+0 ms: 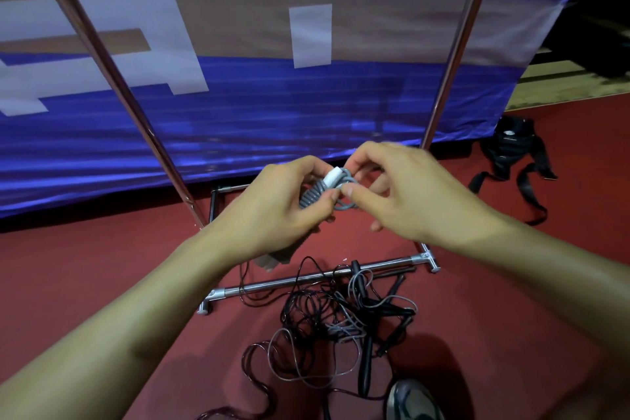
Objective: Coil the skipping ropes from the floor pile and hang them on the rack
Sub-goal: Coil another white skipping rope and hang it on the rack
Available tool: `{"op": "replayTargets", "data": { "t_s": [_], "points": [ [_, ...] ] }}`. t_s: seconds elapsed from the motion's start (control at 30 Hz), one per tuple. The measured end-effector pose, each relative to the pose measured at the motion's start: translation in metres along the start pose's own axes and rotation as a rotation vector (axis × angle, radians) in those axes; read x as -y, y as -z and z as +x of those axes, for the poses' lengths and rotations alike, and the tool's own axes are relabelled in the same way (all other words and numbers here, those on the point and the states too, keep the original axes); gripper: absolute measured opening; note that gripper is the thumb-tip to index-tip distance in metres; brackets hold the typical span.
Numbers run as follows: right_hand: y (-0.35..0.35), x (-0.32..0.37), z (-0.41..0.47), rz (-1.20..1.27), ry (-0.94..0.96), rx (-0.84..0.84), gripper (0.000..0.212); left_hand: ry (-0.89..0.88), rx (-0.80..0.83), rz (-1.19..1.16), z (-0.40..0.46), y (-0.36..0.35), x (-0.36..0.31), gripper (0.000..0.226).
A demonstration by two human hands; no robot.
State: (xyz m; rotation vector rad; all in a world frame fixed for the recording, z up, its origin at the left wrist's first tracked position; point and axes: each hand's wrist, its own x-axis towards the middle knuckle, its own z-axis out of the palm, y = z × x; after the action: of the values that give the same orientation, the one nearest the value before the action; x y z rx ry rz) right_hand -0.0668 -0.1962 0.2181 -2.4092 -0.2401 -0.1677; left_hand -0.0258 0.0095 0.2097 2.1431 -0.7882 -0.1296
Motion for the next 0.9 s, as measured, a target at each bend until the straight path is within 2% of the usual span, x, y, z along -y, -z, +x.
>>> {"op": "replayTargets", "data": {
  "t_s": [0.13, 0.27, 0.43, 0.53, 0.6, 0.9],
  "points": [
    [-0.003, -0.007, 0.003, -0.044, 0.191, 0.015, 0.017, 0.022, -0.018, -0.022, 0.000, -0.001, 0.001, 0.014],
    [0.000, -0.010, 0.005, -0.074, 0.267, -0.010, 0.014, 0.045, -0.027, -0.062, -0.002, -0.001, -0.004, 0.007],
    [0.001, -0.011, 0.005, -0.086, 0.261, 0.041, 0.017, 0.076, -0.054, -0.088, -0.006, -0.008, -0.008, 0.004],
    [-0.001, -0.010, 0.004, -0.070, 0.245, 0.030, 0.019, 0.063, -0.083, -0.051, -0.009, -0.013, -0.012, 0.009],
    [-0.003, -0.008, 0.003, -0.069, 0.234, 0.009, 0.019, 0.050, -0.102, -0.032, -0.009, -0.016, -0.013, 0.014],
    [0.001, 0.002, 0.003, -0.025, 0.153, -0.165, 0.026, 0.011, -0.131, -0.069, -0.004, -0.015, -0.025, 0.007]
  ]
}}
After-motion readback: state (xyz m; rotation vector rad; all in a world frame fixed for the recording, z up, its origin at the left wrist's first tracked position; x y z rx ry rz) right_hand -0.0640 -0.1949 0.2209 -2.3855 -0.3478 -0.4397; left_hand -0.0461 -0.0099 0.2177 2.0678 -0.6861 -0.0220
